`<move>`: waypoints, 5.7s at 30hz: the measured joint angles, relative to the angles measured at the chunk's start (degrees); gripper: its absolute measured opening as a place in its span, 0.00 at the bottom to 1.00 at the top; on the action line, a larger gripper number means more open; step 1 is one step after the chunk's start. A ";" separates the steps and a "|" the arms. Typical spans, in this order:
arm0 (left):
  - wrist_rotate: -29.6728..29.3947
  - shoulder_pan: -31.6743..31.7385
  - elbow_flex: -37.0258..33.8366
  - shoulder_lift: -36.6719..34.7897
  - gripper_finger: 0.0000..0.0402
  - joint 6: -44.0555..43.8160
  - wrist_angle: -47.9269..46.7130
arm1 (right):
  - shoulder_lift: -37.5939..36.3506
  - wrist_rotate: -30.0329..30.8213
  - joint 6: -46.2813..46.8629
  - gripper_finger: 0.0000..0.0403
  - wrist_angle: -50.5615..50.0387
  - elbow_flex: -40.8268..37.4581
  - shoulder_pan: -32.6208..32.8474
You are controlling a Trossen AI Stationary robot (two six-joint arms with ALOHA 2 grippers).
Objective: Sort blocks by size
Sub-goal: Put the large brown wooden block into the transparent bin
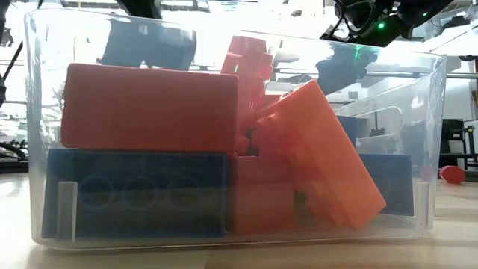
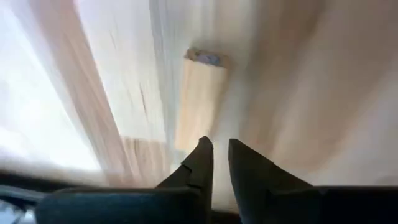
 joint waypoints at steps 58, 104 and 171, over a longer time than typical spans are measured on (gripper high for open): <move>12.68 0.65 11.73 5.44 0.25 14.31 1.70 | 0.00 0.00 -0.14 0.79 -0.94 0.02 -0.02; 12.83 -8.24 25.38 4.33 0.53 3.39 30.77 | 0.00 0.00 0.56 0.79 -1.88 0.02 -0.45; 3.75 -7.30 -18.51 -13.66 0.36 7.09 82.39 | 42.01 -35.03 -14.97 0.55 24.69 5.52 -4.59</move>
